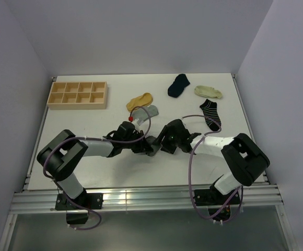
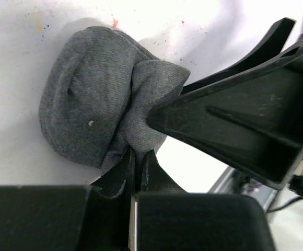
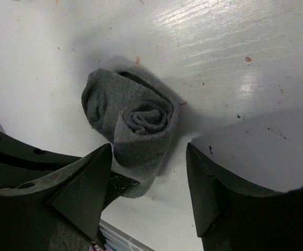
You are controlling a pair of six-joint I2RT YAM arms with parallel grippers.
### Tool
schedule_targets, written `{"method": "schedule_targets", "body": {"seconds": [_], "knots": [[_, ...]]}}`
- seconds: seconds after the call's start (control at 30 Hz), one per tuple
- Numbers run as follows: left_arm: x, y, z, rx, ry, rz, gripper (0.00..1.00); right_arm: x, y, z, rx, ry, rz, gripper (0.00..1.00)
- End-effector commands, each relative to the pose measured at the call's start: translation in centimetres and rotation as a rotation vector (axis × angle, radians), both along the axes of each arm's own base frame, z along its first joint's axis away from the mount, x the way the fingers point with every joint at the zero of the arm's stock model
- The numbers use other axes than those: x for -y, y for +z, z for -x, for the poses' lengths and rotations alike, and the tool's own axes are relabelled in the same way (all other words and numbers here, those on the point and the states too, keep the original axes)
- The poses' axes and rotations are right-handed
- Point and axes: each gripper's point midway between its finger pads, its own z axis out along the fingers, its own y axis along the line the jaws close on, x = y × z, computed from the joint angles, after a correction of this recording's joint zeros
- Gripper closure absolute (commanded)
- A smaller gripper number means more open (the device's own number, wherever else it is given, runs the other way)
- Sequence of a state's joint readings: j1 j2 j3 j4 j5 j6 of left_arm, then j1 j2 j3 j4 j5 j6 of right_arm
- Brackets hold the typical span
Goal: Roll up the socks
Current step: Roll the sock at the center of the board.
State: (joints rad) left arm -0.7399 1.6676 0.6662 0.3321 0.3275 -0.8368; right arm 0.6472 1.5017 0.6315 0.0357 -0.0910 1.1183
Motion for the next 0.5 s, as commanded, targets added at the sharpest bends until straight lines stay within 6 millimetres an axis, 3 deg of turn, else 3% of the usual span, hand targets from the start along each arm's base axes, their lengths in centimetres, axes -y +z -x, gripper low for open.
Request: {"method": "schedule_targets", "body": {"seconds": [0.0, 0.17, 0.27, 0.3, 0.47], "knots": [[0.2, -1.0, 0.8, -0.099, -0.026, 0.020, 1.00, -0.1, -0.2, -1.2, 0.028, -0.028, -0.013, 0.35], [-0.1, -1.7, 0.8, -0.151, -0.019, 0.030, 1.00, 0.4, -1.4, -1.1, 0.017, -0.051, -0.019, 0.39], [-0.3, -2.2, 1.0, -0.179, -0.010, 0.030, 1.00, 0.9, -1.9, -1.2, 0.008, -0.062, -0.007, 0.51], [-0.4, -2.4, 1.0, -0.186, -0.006, 0.027, 1.00, 0.9, -1.9, -1.3, 0.009, -0.063, -0.002, 0.61], [-0.9, -2.5, 0.9, -0.176, 0.011, 0.011, 0.99, 1.5, -2.1, -1.3, -0.007, -0.053, 0.055, 0.90]]}}
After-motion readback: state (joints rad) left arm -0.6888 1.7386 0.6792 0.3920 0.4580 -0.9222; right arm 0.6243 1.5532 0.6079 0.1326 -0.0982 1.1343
